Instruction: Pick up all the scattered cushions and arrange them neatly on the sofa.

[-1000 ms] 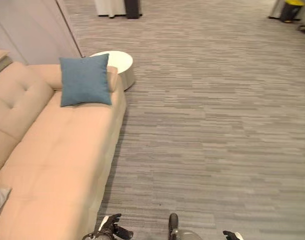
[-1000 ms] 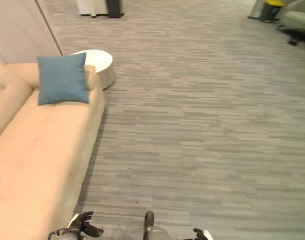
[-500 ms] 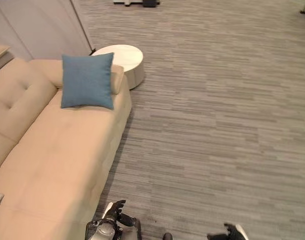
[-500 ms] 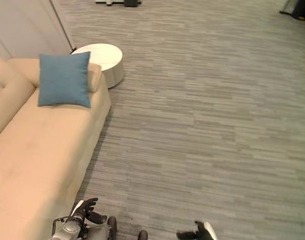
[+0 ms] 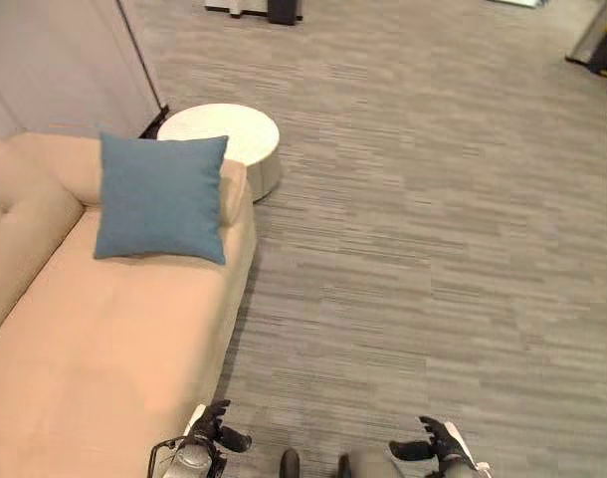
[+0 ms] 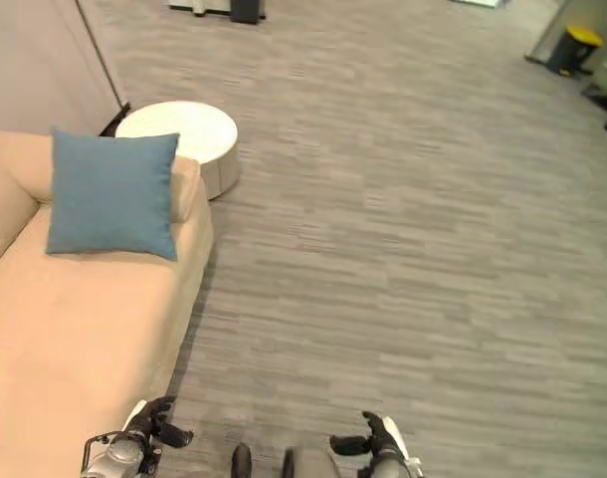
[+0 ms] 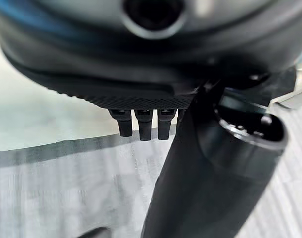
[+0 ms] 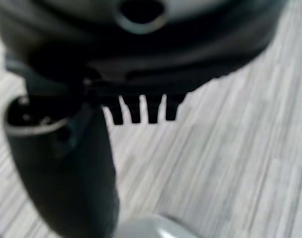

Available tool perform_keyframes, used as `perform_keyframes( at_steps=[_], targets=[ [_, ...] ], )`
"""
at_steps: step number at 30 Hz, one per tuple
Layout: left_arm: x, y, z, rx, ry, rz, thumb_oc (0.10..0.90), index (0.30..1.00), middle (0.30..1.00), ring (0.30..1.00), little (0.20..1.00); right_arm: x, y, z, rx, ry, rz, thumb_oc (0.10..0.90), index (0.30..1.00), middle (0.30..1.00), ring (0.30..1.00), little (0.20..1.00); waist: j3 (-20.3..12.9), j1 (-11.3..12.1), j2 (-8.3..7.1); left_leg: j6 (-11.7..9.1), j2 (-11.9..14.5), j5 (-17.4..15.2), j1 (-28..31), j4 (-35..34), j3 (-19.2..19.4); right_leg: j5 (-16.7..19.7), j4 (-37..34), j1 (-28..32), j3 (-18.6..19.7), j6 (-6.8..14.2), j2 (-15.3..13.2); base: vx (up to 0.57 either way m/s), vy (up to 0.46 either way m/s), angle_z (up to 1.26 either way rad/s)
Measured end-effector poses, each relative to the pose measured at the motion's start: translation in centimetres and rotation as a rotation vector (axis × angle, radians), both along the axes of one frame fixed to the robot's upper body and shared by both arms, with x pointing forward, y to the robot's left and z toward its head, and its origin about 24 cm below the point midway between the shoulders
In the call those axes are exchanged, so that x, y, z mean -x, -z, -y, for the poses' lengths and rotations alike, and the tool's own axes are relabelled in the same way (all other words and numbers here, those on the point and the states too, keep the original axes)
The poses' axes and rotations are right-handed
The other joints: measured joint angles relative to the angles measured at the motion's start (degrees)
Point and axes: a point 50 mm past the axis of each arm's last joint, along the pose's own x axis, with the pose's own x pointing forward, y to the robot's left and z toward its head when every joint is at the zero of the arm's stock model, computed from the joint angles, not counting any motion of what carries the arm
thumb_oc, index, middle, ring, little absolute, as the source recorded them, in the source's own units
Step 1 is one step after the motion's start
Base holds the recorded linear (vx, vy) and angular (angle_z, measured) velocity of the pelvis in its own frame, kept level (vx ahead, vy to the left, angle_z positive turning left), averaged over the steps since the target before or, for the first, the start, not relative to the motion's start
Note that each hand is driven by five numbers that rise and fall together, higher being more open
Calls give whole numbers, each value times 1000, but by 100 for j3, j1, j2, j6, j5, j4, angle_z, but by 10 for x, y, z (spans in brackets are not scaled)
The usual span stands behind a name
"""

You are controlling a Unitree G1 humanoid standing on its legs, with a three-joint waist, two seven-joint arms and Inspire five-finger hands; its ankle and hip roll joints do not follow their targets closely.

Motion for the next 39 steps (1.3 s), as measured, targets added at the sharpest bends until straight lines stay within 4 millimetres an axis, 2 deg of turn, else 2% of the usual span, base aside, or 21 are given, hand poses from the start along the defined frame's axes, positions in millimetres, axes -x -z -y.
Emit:
perform_keyframes(
  at_steps=[3, 5, 6, 7, 8, 10, 12, 14, 16, 19, 21, 22, 25, 26, 27, 28, 33, 35, 37, 38, 39],
  targets=[
    [0, 0, 2, 7, 0, 1, 800, 900, 900, 900, 900, 8, 4, -2, -5, -3, -35, 800, 900, 900, 900, 900, 67, 21, -170, -54, -149, -82, 295, 19, -57, 464, -725, -147, 67, -103, -86, 250, -83, 66],
    [15, 7, 0, 0, -12, -51, 800, 900, 900, 900, 900, 17, 6, 1, 3, 13, -70, 800, 900, 900, 900, 900, 28, 4, -174, -187, -146, -430, 768, 24, -362, 1208, -1062, 79, 60, -104, -135, 356, -157, 60],
    [21, 9, -1, -4, -16, -70, 800, 900, 900, 900, 900, 22, 8, 3, 4, 25, -82, 800, 900, 900, 900, 900, 22, 8, -146, -327, -92, -528, 929, 24, -418, 1630, -1059, 231, -18, -308, -131, 547, -309, 60],
    [29, 13, 2, 1, -20, -100, 800, 900, 900, 900, 900, 24, 8, 7, 15, 33, -92, 800, 900, 900, 900, 900, -43, -24, -54, -584, -1, -769, 927, 481, -588, 1984, -1383, 680, -191, -798, -107, 245, -170, 55],
    [28, 13, 4, 5, -14, -93, 800, 900, 900, 900, 900, 22, 6, 10, 20, 34, -84, 800, 900, 900, 900, 900, -49, 12, -50, -611, 36, -803, 826, 722, -572, 1965, -1637, 906, -221, -863, -107, 317, -223, 68],
    [21, 11, 9, 16, -6, -75, 800, 900, 900, 900, 900, 20, 4, 15, 27, 60, -73, 800, 900, 900, 900, 900, -60, 24, -65, -965, 187, -901, 555, 1501, -558, 1905, -2038, 1370, -425, -930, -107, 139, -115, 55],
    [11, 8, 14, 33, 2, -40, 800, 900, 900, 900, 900, 3, -3, 20, 33, 58, -11, 800, 900, 900, 900, 900, -98, 21, -109, -1268, 313, -916, 16, 2658, -274, 1696, -2211, 1714, -561, -965, -128, 111, -132, 44],
    [5, 5, 15, 38, 2, -17, 800, 900, 900, 900, 900, -9, -8, 21, 36, 49, 27, 800, 900, 900, 900, 900, -137, 37, -195, -1317, 361, -946, -532, 3456, -10, 1611, -2264, 1786, -582, -1022, -168, 81, -97, 21],
    [-5, 1, 16, 38, 11, 7, 800, 900, 900, 900, 900, -17, -10, 19, 32, 44, 50, 800, 900, 900, 900, 900, -53, 32, -332, -1248, 650, -945, -1077, 3936, 430, 1494, -2287, 1935, -702, -1043, -258, 0, 0, 29],
    [-1, 3, 17, 42, 9, -4, 800, 900, 900, 900, 900, -16, -10, 19, 35, 44, 51, 800, 900, 900, 900, 900, -31, 45, -342, -1278, 845, -731, -1399, 3130, 338, 1336, -2281, 2247, -797, -862, -323, 249, -59, 7],
    [-5, 2, 19, 42, 23, -4, 800, 900, 900, 900, 900, -5, -6, 19, 31, 68, 24, 800, 900, 900, 900, 900, 32, -47, -429, -1261, 1014, -663, -1528, 2274, 999, 1111, -2333, 2457, -1148, -778, -513, 276, 8, 81],
    [-10, 0, 24, 57, 32, 17, 800, 900, 900, 900, 900, 17, 1, 22, 37, 87, -45, 800, 900, 900, 900, 900, 18, -68, -423, -1291, 972, -293, -1653, 1462, 1161, 924, -2331, 2591, -1307, -627, -561, 206, 28, 100],
    [4, 6, 21, 85, -33, -14, 800, 900, 900, 900, 900, 35, 5, 27, 46, 109, -98, 800, 900, 900, 900, 900, -149, 187, -94, -1305, 1109, 160, -1715, 910, 1033, 727, -2323, 2826, -1110, -294, -423, 247, 85, -11],
    [9, 7, 20, 86, -40, -23, 800, 900, 900, 900, 900, 36, 5, 27, 48, 110, -101, 800, 900, 900, 900, 900, -183, 188, -16, -1025, 1119, 480, -1623, 837, 1040, 681, -2324, 2942, -1041, -197, -407, 257, 116, -46],
    [13, 8, 15, 74, -50, -33, 800, 900, 900, 900, 900, 37, 6, 24, 42, 104, -107, 800, 900, 900, 900, 900, -215, 177, -48, -828, 1072, 694, -1446, 767, 1102, 615, -2318, 3059, -944, -45, -453, 249, 114, -20],
    [17, 8, 5, 45, -44, -42, 800, 900, 900, 900, 900, 40, 8, 17, 20, 97, -108, 800, 900, 900, 900, 900, -332, 115, -225, -768, 835, 667, -1296, 649, 1157, 520, -2269, 3081, -717, 114, -614, 246, 114, -6],
    [11, 3, -14, -6, -43, -27, 800, 900, 900, 900, 900, 35, 10, 5, -15, 89, -99, 800, 900, 900, 900, 900, -376, 96, -391, -490, 422, 646, -909, 251, 1157, 406, -2023, 3053, -673, 211, -808, 165, 143, 8],
    [15, 5, -8, 9, -38, -35, 800, 900, 900, 900, 900, 28, 9, 7, -10, 82, -85, 800, 900, 900, 900, 900, -359, 168, -156, -415, 518, 585, -566, 32, 1174, 113, -938, 2695, -683, 405, -827, 65, 114, -2],
    [10, 2, -15, -12, -40, -23, 800, 900, 900, 900, 900, 17, 8, -4, -32, 57, -59, 800, 900, 900, 900, 900, -341, 230, -406, -340, 325, 329, -573, 204, 1109, -58, -216, 2293, -540, 435, -942, 152, 175, 20],
    [-1, -1, -6, 3, -5, -2, 800, 900, 900, 900, 900, -9, -1, 2, -10, 42, 6, 800, 900, 900, 900, 900, 8, 114, -229, 2, 357, -306, -858, 979, 1206, 33, 1976, 1348, -412, 747, -1122, 60, 15, 23],
    [-3, -2, -5, 0, 13, 3, 800, 900, 900, 900, 900, -10, -2, 0, -20, 36, 17, 800, 900, 900, 900, 900, 103, 126, -219, -67, 382, -269, -695, 855, 1130, 133, 2864, 829, -314, 725, -1248, 196, -44, 51]
  ],
)
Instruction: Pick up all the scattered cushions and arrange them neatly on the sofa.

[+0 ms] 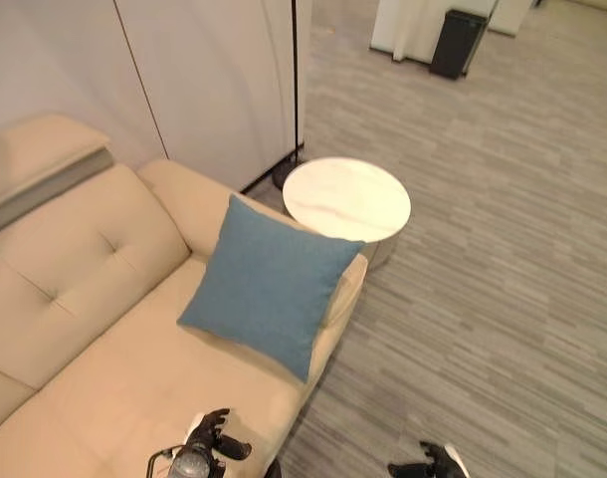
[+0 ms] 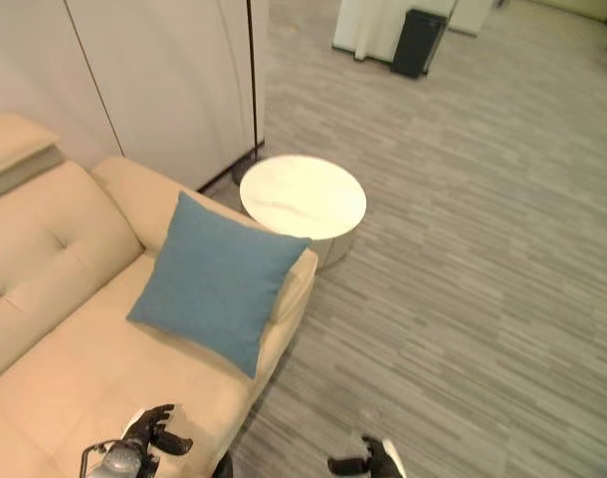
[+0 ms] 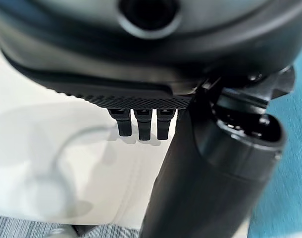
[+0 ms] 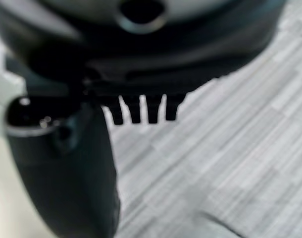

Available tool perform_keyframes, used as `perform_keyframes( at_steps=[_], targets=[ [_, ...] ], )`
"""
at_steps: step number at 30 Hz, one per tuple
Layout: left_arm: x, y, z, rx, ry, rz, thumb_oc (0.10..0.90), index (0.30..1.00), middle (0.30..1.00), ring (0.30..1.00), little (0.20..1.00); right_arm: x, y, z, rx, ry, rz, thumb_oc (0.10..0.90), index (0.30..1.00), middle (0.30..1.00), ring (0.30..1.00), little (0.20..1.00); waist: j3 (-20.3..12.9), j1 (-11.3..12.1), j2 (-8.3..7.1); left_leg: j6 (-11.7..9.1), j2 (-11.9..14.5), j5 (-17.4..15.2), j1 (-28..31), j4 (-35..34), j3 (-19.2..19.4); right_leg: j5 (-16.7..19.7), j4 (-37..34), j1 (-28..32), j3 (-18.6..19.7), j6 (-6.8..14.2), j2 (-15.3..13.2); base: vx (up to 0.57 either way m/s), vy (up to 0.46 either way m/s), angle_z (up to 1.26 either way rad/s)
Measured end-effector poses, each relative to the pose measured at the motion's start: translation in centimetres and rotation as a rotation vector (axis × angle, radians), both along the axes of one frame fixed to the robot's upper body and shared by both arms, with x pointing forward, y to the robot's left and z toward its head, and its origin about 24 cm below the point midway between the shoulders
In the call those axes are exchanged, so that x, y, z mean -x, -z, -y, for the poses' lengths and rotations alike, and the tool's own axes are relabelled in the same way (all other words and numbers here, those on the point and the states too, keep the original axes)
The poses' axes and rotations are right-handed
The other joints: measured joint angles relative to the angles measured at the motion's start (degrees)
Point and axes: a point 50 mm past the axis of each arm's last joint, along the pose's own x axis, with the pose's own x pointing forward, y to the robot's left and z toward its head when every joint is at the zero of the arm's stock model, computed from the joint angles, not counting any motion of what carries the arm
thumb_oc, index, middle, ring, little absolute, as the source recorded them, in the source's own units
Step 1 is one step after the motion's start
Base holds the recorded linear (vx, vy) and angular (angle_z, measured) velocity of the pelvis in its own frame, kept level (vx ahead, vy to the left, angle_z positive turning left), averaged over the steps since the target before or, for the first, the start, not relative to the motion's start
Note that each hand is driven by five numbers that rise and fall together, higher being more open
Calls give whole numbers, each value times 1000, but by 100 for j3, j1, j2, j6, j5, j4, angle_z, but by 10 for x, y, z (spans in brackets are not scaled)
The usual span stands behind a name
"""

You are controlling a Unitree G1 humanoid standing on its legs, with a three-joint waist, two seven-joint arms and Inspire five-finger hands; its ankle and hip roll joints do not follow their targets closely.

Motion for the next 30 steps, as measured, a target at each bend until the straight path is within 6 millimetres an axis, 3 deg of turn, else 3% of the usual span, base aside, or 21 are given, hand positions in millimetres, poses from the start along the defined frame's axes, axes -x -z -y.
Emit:
perform_keyframes(
  at_steps=[2, 4, 5, 6, 8, 9, 10, 13, 15, 16, 17, 18, 20, 21, 23, 27, 30],
  targets=[
    [5, 0, -3, -1, -9, 3, 800, 900, 900, 900, 900, 12, 4, -2, -10, 9, -29, 800, 900, 900, 900, 900, -63, 23, -98, -77, -92, 123, 356, -377, -181, -154, -783, -170, 194, -74, 116, 265, -84, 40],
    [7, 1, -5, 0, -31, -2, 800, 900, 900, 900, 900, 13, 4, 2, 2, 9, -29, 800, 900, 900, 900, 900, -97, -46, -85, -72, -91, 130, 441, -553, -443, -141, -2319, -78, 446, -278, 387, 87, -75, 51],
    [6, 0, -7, -2, -44, 4, 800, 900, 900, 900, 900, 12, 3, 3, 5, 11, -26, 800, 900, 900, 900, 900, -124, -116, -121, -157, -72, 318, 551, -721, -505, 130, -3335, -61, 567, -365, 536, 95, -136, 70],
    [8, 1, -9, -8, -50, -1, 800, 900, 900, 900, 900, 15, 4, 3, 4, 12, -33, 800, 900, 900, 900, 900, -122, -114, -150, -170, -116, 355, 728, -819, -523, 512, -3558, -149, 469, -441, 533, 77, -99, 57],
    [16, 3, -8, -5, -57, -13, 800, 900, 900, 900, 900, 19, 5, 3, 4, 15, -45, 800, 900, 900, 900, 900, -137, -97, -122, -300, -125, 244, 931, -835, -592, 850, -3582, -47, 334, -520, 542, 70, -83, 37],
    [21, 5, -8, -9, -64, -20, 800, 900, 900, 900, 900, 26, 7, 3, 2, 18, -57, 800, 900, 900, 900, 900, -265, -118, -107, -343, -125, 155, 993, -837, -710, 1197, -3834, 117, 244, -633, 545, 85, -115, 42],
    [23, 6, -3, 4, -68, -18, 800, 900, 900, 900, 900, 28, 7, 5, 8, 20, -59, 800, 900, 900, 900, 900, -360, -61, 53, -417, -10, 117, 1085, -821, -752, 1409, -4173, 357, 113, -860, 677, 54, -82, 33],
    [23, 4, 0, 41, -113, 16, 800, 900, 900, 900, 900, 7, -3, 2, -2, -5, 33, 800, 900, 900, 900, 900, -412, -5, 139, -650, 133, -16, 1090, -592, -767, 1740, -5164, 955, 97, -998, 894, 78, -129, 0],
    [15, -1, 2, 73, -144, 68, 800, 900, 900, 900, 900, -5, -10, -2, -13, -24, 109, 800, 900, 900, 900, 900, -373, 13, 48, -782, 123, -150, 907, -198, -797, 1682, -5154, 1057, 104, -1088, 836, 45, -76, 3],
    [12, -3, 4, 79, -138, 82, 800, 900, 900, 900, 900, -10, -13, -2, -13, -27, 132, 800, 900, 900, 900, 900, -364, 19, 2, -705, 104, -236, 869, -185, -789, 1666, -5154, 1085, 105, -1109, 808, 45, -76, 12],
    [5, -7, 7, 89, -135, 106, 800, 900, 900, 900, 900, -20, -18, -2, -11, -32, 165, 800, 900, 900, 900, 900, -385, 35, 16, -701, 157, -162, 842, -347, -784, 1632, -5156, 1097, 84, -1100, 834, 31, -54, 14],
    [-7, -19, 13, 130, -135, 212, 800, 900, 900, 900, 900, -24, -27, 4, -1, -34, 231, 800, 900, 900, 900, 900, -390, 17, 115, -729, 380, -26, 785, -590, -805, 1578, -5158, 1093, 9, -1092, 992, 31, -54, 9],
    [-13, -25, 14, 141, -147, 246, 800, 900, 900, 900, 900, -33, -32, 5, 0, -32, 261, 800, 900, 900, 900, 900, -417, 51, 99, -720, 407, 16, 822, -649, -808, 1531, -5162, 1120, -38, -1041, 1013, 25, -47, 10],
    [-20, -46, 12, 172, -153, 368, 800, 900, 900, 900, 900, -37, -47, 4, -18, -17, 367, 800, 900, 900, 900, 900, -421, 39, 21, -721, 407, 36, 827, -703, -828, 1497, -5199, 1115, -63, -999, 1010, 16, -27, 12],
    [-26, -58, 9, 178, -157, 430, 800, 900, 900, 900, 900, -42, -55, 5, -22, -11, 416, 800, 900, 900, 900, 900, -430, 30, 13, -720, 405, 75, 857, -777, -885, 1480, -5200, 1120, -79, -978, 1007, 12, -9, 12],
    [-36, -68, 0, 152, -195, 488, 800, 900, 900, 900, 900, -46, -59, 4, -39, -6, 443, 800, 900, 900, 900, 900, -407, 24, 110, -728, 402, 91, 872, -774, -996, 1486, -5202, 1144, -205, -984, 985, 15, 1, 15],
    [-38, -72, -7, 129, -234, 512, 800, 900, 900, 900, 900, -55, -67, 1, -44, -42, 480, 800, 900, 900, 900, 900, -371, 40, 278, -731, 399, 94, 860, -773, -1038, 1479, -5202, 1150, -227, -976, 976, 5, 9, 9]
  ],
)
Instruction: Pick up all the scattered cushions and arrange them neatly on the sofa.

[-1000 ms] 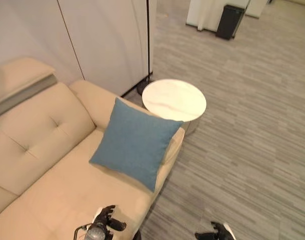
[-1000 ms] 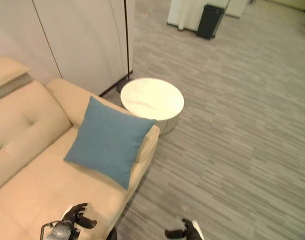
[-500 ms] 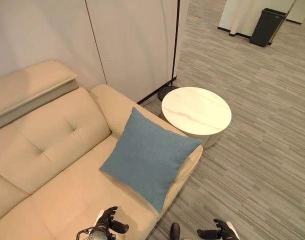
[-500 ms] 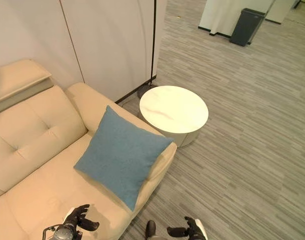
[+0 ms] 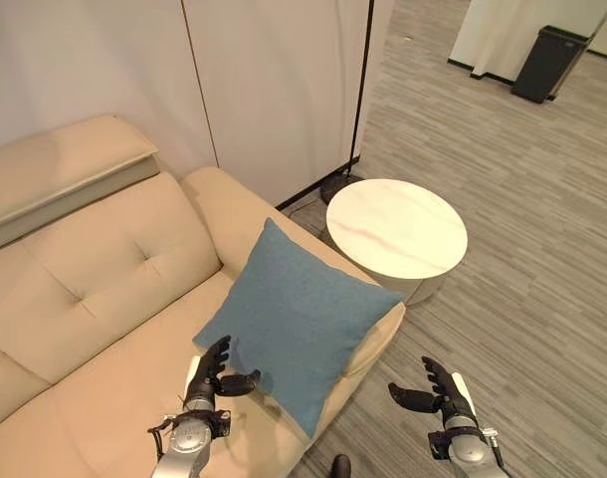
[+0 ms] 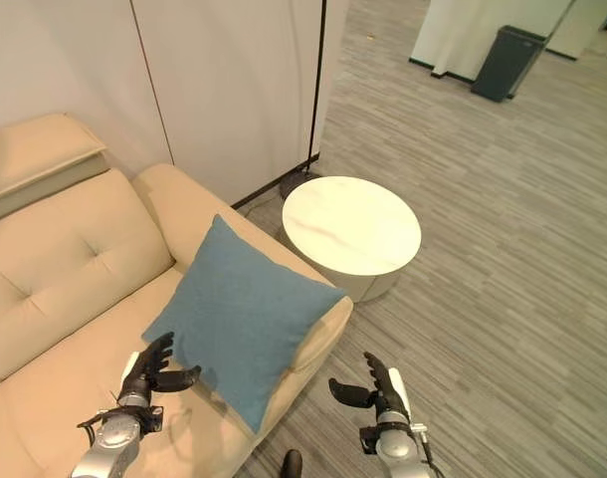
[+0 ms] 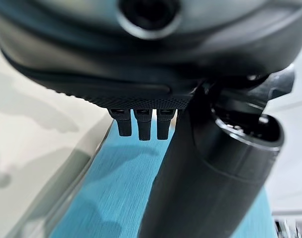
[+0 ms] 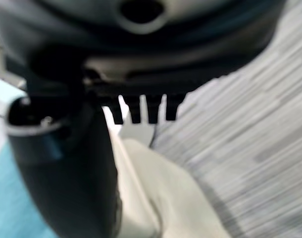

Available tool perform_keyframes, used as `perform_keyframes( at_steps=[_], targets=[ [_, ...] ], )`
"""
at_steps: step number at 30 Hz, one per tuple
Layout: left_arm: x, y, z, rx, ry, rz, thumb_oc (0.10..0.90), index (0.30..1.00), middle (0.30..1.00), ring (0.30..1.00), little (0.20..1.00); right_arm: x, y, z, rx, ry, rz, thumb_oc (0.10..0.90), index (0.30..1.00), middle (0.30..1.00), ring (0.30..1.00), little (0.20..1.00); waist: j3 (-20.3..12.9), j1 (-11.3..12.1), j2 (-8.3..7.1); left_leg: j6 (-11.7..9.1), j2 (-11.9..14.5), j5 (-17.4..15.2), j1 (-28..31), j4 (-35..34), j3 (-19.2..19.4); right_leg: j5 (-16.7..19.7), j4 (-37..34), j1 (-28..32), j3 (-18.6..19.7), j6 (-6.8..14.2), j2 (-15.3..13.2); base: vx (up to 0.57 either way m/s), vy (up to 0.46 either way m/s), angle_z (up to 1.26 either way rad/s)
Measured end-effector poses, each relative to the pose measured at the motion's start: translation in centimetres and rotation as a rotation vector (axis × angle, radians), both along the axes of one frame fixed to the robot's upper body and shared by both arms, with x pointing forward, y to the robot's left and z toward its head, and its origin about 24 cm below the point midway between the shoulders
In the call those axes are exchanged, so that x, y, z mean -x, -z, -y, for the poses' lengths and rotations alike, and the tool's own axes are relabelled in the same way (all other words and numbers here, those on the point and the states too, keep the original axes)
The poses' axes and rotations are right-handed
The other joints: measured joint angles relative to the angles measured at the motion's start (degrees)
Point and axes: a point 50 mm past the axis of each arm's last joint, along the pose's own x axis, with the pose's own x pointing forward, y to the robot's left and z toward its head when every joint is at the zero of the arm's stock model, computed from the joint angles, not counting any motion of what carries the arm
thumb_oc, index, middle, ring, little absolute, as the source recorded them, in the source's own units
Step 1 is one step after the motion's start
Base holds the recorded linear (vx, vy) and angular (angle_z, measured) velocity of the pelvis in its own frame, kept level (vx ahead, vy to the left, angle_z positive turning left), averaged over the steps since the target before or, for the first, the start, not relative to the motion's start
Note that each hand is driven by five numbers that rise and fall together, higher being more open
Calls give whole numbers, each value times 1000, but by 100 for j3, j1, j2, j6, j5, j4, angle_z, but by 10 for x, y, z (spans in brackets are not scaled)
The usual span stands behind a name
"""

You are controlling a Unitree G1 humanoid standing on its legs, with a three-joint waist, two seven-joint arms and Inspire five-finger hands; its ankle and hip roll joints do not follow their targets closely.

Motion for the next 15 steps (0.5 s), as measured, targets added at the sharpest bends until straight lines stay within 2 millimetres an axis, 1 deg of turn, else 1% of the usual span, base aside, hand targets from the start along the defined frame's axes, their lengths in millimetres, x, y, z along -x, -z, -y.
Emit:
perform_keyframes(
  at_steps=[2, 3, 7, 9, 10, 11, 12, 13, 15],
  targets=[
    [0, 0, -2, -9, -20, 3, 800, 900, 900, 900, 900, -7, -4, -2, -1, -9, 21, 800, 900, 900, 900, 900, -2, 17, 100, -8, -4, 5, -29, 1, -47, -6, -1, -7, -32, 7, -8, 3, 23, 9],
    [-1, -1, -2, -12, -21, 6, 800, 900, 900, 900, 900, -10, -6, -3, -2, -13, 29, 800, 900, 900, 900, 900, 2, 9, 123, -17, -5, 13, -41, 0, -66, -15, -1, -11, -56, 19, -13, 0, 18, 15],
    [-4, -3, 0, -24, -24, 17, 800, 900, 900, 900, 900, -19, -10, -8, -12, -34, 52, 800, 900, 900, 900, 900, 14, 8, 163, -43, 5, 46, -133, -1, -123, -38, 0, -71, -133, 50, -14, -45, 13, 9],
    [-8, -5, 1, -36, -18, 26, 800, 900, 900, 900, 900, -23, -12, -10, -18, -37, 63, 800, 900, 900, 900, 900, 31, 2, 182, -43, -1, 54, -271, 13, -127, -36, 0, -161, -137, 49, -20, -143, 25, 3],
    [-23, -15, 4, -59, -1, 71, 800, 900, 900, 900, 900, -34, -19, -14, -22, -52, 94, 800, 900, 900, 900, 900, 60, 1, 179, -56, -30, 141, -524, 12, -145, 15, 1, -430, -153, 41, -49, -85, 14, 5],
    [-31, -20, 6, -71, 11, 94, 800, 900, 900, 900, 900, -40, -23, -16, -23, -59, 110, 800, 900, 900, 900, 900, 71, -1, 181, -55, -40, 184, -651, 10, -158, 63, 2, -566, -156, 46, -58, -60, 19, 7],
    [-40, -27, 9, -79, 25, 125, 800, 900, 900, 900, 900, -47, -28, -19, -24, -70, 131, 800, 900, 900, 900, 900, 134, -4, 184, -65, -48, 230, -746, 1, -158, 142, 19, -660, -158, -8, -67, -86, 38, 4],
    [-48, -33, 12, -85, 36, 151, 800, 900, 900, 900, 900, -52, -30, -23, -25, -90, 140, 800, 900, 900, 900, 900, 200, -5, 209, -79, -48, 246, -752, 4, -156, 157, 40, -667, -164, -28, -67, -95, 46, 2],
    [-60, -44, 15, -103, 43, 194, 800, 900, 900, 900, 900, -58, -34, -30, -47, -98, 166, 800, 900, 900, 900, 900, 224, -32, 240, -98, -48, 259, -891, 14, -172, 158, 38, -794, -193, -29, -68, -49, 28, 7]
  ],
)
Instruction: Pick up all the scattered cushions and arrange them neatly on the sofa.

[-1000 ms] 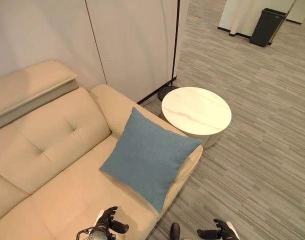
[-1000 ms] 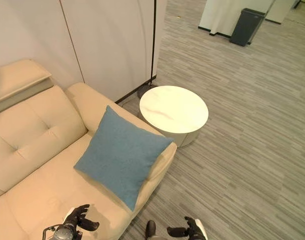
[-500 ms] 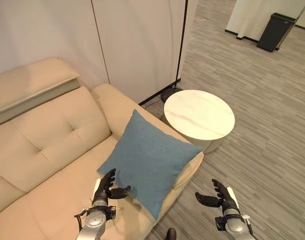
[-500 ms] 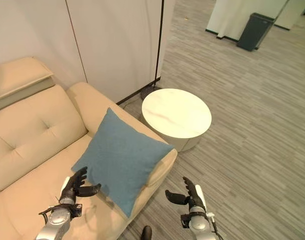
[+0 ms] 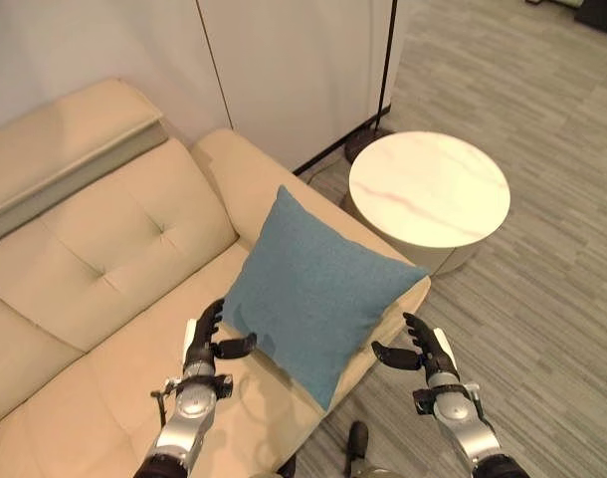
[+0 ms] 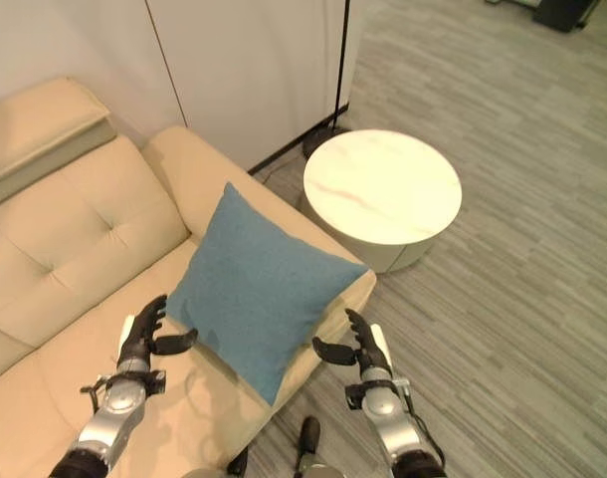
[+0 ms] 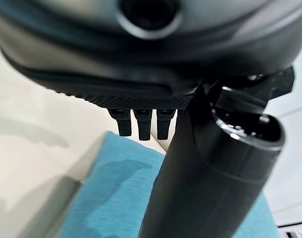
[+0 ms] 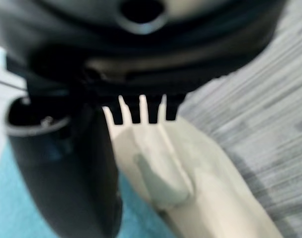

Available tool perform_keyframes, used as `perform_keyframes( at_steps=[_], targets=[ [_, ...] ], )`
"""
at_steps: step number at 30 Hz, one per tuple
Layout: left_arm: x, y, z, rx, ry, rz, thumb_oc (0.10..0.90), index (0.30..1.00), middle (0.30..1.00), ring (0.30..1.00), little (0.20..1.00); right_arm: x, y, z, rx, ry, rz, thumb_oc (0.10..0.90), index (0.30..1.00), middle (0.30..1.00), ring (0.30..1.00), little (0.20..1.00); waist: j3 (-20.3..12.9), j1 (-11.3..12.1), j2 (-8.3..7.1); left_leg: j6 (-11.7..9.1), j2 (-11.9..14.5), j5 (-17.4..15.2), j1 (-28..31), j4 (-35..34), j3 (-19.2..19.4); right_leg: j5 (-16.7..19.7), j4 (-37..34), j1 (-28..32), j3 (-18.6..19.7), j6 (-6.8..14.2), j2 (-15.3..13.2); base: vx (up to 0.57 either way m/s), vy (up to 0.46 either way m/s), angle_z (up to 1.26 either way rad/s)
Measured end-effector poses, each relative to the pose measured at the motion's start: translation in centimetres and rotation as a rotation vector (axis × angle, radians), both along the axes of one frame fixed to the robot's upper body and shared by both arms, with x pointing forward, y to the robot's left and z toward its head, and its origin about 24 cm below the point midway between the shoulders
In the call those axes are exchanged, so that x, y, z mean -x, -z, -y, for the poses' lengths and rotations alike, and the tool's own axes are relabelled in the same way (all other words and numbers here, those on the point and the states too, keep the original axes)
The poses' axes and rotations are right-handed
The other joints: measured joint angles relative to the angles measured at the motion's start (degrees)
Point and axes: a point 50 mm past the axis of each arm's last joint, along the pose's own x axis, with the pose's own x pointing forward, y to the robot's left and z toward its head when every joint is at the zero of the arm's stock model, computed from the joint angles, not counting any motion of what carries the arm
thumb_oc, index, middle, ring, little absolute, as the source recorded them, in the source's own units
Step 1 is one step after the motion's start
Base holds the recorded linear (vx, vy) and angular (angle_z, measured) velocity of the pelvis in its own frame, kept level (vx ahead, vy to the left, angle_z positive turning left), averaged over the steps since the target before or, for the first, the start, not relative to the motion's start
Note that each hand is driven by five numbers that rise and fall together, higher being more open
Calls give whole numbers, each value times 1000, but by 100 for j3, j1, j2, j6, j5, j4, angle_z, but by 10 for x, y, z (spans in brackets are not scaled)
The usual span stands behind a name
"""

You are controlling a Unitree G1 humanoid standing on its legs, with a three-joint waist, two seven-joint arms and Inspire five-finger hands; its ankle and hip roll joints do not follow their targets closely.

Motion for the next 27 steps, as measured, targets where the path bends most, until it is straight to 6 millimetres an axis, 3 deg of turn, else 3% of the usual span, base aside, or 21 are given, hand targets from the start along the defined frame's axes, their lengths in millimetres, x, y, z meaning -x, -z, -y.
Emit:
perform_keyframes(
  at_steps=[3, 11, 14, 17, 24, 27],
  targets=[
    [-20, -18, 9, -12, 21, 72, 800, 900, 900, 900, 900, -8, -3, -7, -37, -7, 10, 800, 900, 900, 900, 900, 22, -27, 13, -23, -1, 70, -261, -15, -85, 24, 2, -231, -58, -22, -6, -21, 29, 13],
    [-42, -44, 15, -53, 54, 159, 800, 900, 900, 900, 900, -23, -12, -34, -170, -28, 41, 800, 900, 900, 900, 900, 84, -111, 98, -57, 11, 93, -551, -15, -60, 47, 2, -526, -69, -50, 2, 3, 21, -1],
    [-58, -61, 11, -163, 73, 206, 800, 900, 900, 900, 900, -31, -20, -39, -166, -64, 66, 800, 900, 900, 900, 900, 89, -122, 108, -58, -1, 93, -724, -10, -46, 50, 5, -698, -54, -58, -5, 21, 36, -2],
    [-70, -77, 1, -249, 35, 252, 800, 900, 900, 900, 900, -34, -23, -49, -174, -105, 80, 800, 900, 900, 900, 900, 89, -177, 110, -60, -4, 94, -793, -16, 12, 61, 5, -795, -16, -70, -1, 34, 27, -7],
    [-75, -82, -11, -305, 14, 247, 800, 900, 900, 900, 900, -31, -21, -46, -171, -126, 71, 800, 900, 900, 900, 900, 91, -328, 88, -66, -32, 90, -822, 6, 167, 69, 6, -883, 126, -81, 18, -5, 27, -9],
    [-88, -95, -45, -423, -30, 199, 800, 900, 900, 900, 900, -40, -33, -54, -176, -180, 115, 800, 900, 900, 900, 900, 136, -359, -4, -67, -35, 88, -1038, 84, 267, 145, 9, -1088, 236, -124, 2, -7, 16, -17]
  ],
)
